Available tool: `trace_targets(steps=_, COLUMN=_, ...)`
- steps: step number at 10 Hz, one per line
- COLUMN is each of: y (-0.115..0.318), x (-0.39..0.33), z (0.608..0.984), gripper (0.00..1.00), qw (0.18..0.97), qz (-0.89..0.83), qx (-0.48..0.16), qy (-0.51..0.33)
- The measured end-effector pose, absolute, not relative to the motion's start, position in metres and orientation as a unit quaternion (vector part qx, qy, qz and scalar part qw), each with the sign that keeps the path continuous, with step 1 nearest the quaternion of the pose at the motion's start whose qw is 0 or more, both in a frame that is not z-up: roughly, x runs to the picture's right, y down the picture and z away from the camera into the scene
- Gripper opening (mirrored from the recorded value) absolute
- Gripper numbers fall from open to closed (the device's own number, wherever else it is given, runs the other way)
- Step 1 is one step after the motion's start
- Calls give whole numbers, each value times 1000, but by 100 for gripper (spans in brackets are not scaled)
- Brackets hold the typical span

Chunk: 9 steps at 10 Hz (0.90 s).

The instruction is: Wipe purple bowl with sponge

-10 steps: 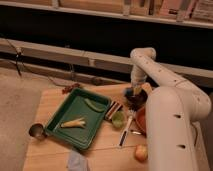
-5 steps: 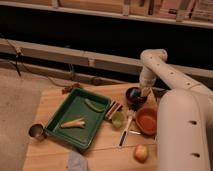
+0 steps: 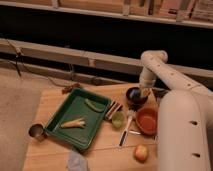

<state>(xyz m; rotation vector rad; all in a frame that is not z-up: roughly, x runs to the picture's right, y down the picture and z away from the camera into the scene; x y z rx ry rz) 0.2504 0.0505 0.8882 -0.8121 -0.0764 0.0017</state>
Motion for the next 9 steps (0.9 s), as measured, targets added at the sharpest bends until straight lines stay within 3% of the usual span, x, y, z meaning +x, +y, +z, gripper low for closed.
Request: trace_targets(steps=9, y=66, x=242, z=927, gripper=0, qw=903, qz=-22, qx=-430, qy=-4)
